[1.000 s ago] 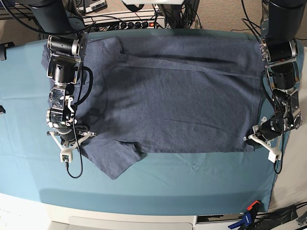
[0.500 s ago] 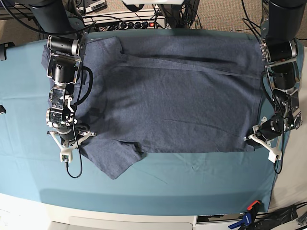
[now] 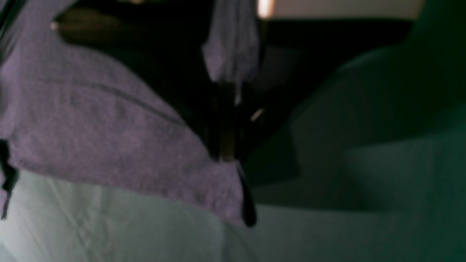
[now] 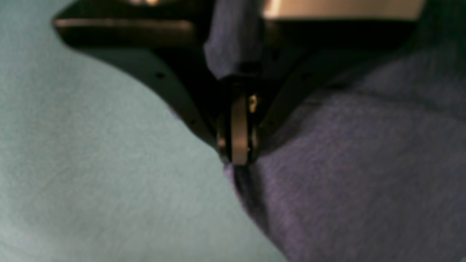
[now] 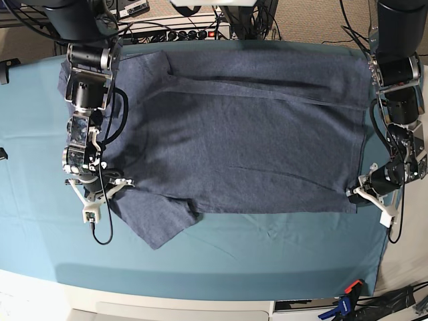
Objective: Fold the T-shirt properly
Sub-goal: 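Hold both hem corners gripped, ready to fold toward the collar, then lift the hem corners and fold the shirt toward the collar with both grippers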
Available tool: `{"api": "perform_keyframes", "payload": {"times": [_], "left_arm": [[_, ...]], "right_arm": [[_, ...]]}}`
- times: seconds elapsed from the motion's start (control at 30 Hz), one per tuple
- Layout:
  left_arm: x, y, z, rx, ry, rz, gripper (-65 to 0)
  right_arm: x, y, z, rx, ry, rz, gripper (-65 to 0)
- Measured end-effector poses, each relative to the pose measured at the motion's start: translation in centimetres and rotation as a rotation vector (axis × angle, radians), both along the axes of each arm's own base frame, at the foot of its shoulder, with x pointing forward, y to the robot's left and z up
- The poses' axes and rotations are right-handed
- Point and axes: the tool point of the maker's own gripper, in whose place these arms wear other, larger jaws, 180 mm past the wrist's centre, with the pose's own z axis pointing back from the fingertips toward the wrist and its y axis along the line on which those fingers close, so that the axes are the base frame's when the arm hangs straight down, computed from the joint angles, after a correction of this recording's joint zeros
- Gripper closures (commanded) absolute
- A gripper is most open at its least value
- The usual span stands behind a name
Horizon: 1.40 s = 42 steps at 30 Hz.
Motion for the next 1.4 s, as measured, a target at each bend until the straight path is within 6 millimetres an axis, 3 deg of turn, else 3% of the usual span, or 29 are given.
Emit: {"api": "perform_keyframes", "payload": {"times": [0.23, 0.47, 0.77, 1.0, 1.17, 1.4], "left_arm": [[-0.4, -1.6, 0.5, -0.096, 0.012, -0.044, 0.0], [-1.3, -4.0, 2.1, -0.238, -0.009, -0.151, 0.0], [-2.3, -1.9, 3.9, -0.293, -0.059, -0.166, 0.0], [-3.4, 0.1, 4.2, -0.278, -0.054, -0.161, 0.0], [-3.3, 0.6, 5.1, -0.297, -0.073, -0.162, 0.0], [-3.5, 0.5, 5.2, -0.300, -0.078, -0.175, 0.0]], "right_arm": [[-1.6, 0.6, 2.7, -0.061, -0.062, 0.050, 0.0], [-4.9, -1.0, 3.9, -0.142, -0.062, 0.076, 0.0], [-9.0, -2.4, 1.9, -0.202, 0.019, 0.108, 0.0], [-8.8, -2.0, 2.3, -0.177, -0.002, 0.112, 0.0], [-8.3, -1.6, 3.8, -0.186, -0.043, 0.123, 0.0], [-8.4, -1.5, 3.9, -0.188, -0.039, 0.123, 0.0]]}}
